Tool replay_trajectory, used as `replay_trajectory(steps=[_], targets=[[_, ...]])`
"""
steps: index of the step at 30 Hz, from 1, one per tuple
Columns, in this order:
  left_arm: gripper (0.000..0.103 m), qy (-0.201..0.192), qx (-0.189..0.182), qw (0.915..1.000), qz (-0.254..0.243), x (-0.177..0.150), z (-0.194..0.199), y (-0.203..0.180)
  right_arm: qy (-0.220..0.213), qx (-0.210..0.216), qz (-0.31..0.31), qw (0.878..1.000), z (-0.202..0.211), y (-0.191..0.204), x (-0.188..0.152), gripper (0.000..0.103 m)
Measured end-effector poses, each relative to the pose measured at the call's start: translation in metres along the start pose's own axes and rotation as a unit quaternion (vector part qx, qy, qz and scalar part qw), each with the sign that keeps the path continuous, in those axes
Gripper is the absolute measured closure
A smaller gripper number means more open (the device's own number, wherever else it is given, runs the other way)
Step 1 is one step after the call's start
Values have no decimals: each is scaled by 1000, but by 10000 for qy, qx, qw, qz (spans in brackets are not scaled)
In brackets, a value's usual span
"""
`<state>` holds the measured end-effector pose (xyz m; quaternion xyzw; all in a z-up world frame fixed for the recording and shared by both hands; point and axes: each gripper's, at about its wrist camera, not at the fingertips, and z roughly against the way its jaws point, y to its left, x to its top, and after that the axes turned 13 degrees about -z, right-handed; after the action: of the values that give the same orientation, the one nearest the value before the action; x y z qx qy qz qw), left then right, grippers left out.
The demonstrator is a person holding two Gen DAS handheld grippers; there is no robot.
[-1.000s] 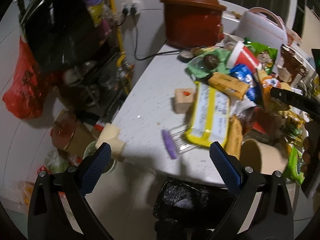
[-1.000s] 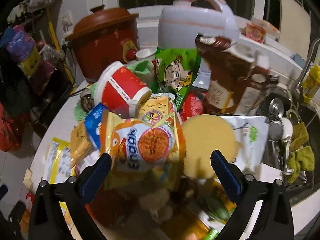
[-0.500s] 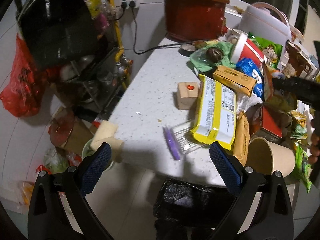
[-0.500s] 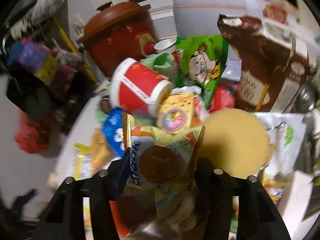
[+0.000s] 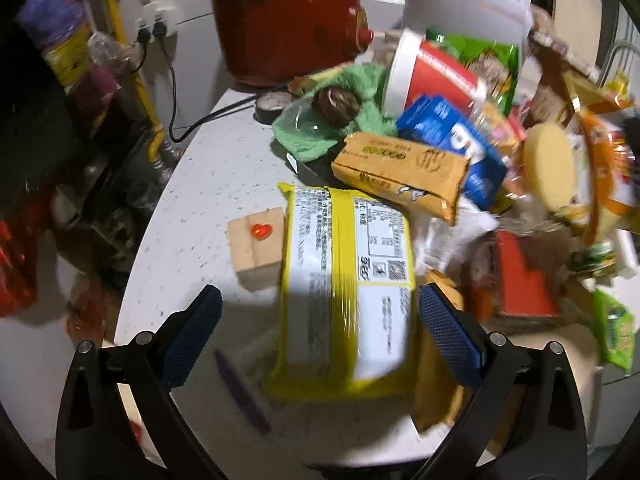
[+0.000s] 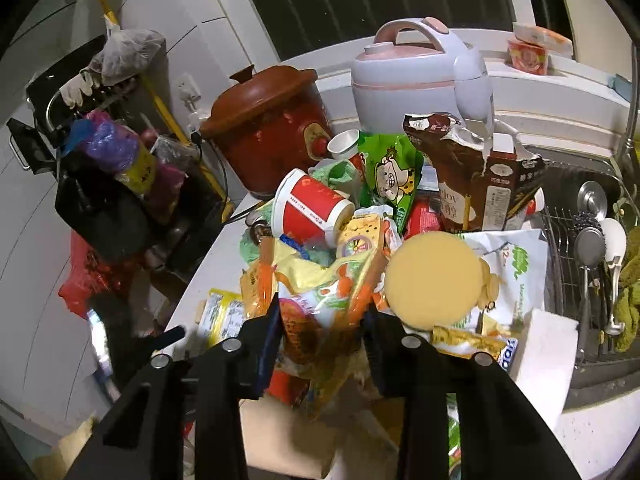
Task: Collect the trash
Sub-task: 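Grasp the yellow noodle pack with the left tool while the right tool grasps the orange Enaak bag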
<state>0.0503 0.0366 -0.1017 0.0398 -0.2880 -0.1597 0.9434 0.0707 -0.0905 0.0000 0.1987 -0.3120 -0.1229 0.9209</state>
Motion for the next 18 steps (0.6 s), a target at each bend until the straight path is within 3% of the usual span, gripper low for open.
replay_trajectory(steps=[6, 7, 8, 9, 11, 14, 18], targets=[[9, 80, 72, 9999, 29, 5, -12, -3, 109, 14, -48, 9999, -2, -1, -11, 70], [15, 66, 13, 10000, 51, 5, -11, -1, 99, 11, -65, 9999, -2, -1, -12, 70], [33, 17, -64, 10000, 64, 6, -9, 1, 74, 12, -88, 9999, -1, -2, -12, 70], [38, -34, -180, 9998, 89, 6, -9, 4, 54, 13, -98, 9999, 0, -2, -12, 71], [38, -22, -380, 9990, 233, 6, -8, 11, 21, 10, -81, 10000, 1, -3, -11, 71], [39, -69, -348, 9985, 411, 6, -4, 19, -38, 14, -44, 10000, 5, -2, -10, 71], [39, -391, -528, 9956, 669, 4, 21, 31, -63, 148, -24, 9999, 15, 2, -10, 71]])
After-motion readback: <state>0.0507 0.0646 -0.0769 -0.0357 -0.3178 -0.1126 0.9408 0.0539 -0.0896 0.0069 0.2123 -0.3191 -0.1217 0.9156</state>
